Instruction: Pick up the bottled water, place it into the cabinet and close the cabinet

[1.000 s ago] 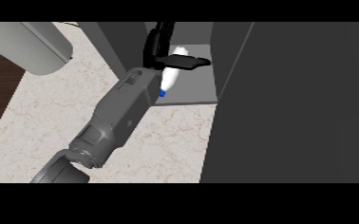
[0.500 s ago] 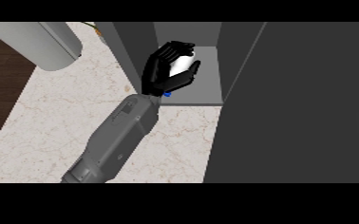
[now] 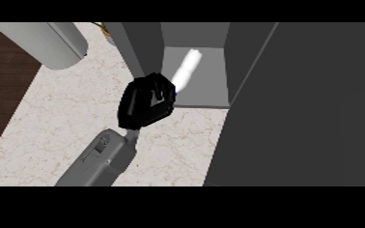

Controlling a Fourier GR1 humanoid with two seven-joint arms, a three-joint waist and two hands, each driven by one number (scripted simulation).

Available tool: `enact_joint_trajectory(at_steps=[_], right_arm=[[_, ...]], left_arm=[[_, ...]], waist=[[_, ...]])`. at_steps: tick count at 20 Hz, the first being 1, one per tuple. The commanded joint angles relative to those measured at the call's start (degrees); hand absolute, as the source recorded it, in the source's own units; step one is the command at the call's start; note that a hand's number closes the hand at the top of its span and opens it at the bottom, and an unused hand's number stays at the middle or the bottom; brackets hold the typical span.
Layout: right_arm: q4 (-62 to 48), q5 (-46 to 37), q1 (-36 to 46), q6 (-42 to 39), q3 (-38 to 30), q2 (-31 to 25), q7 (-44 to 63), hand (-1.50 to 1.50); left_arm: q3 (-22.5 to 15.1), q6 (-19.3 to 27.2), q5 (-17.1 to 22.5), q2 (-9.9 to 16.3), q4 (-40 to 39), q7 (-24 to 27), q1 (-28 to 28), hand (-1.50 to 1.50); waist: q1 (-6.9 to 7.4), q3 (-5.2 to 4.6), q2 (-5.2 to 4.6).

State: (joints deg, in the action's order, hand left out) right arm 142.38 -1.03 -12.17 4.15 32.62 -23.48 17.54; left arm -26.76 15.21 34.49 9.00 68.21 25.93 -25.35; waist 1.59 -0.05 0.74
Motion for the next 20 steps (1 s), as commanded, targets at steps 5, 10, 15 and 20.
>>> enact_joint_trajectory(at_steps=[5, 10, 15, 20], right_arm=[[3.4, -4.9, 4.4, 2.4, 12.9, 6.5, 9.9, 1.5], [0.2, -9.1, 10.1, 3.8, 20.2, 11.2, 14.6, 1.5], [-6.7, -10.5, 17.5, 4.2, 24.6, 19.1, 18.1, 1.5], [-12.4, -12.0, 29.4, 4.8, 24.3, 23.1, 22.6, 1.5]], left_arm=[[-0.2, 1.7, -1.7, 9.3, 22.5, -2.4, 17.4, 1.5], [2.6, -1.5, -0.6, 12.4, 25.3, -1.0, 23.9, 1.5], [4.4, -1.8, 0.1, 14.0, 30.6, -0.5, 29.4, 1.5], [7.0, -4.3, 2.3, 15.4, 32.2, -0.3, 32.1, 1.5]], waist=[[-0.79, 0.0, -0.32], [-1.14, -0.06, -0.4], [-0.79, -0.06, -0.38], [-0.33, -0.1, -0.49]])
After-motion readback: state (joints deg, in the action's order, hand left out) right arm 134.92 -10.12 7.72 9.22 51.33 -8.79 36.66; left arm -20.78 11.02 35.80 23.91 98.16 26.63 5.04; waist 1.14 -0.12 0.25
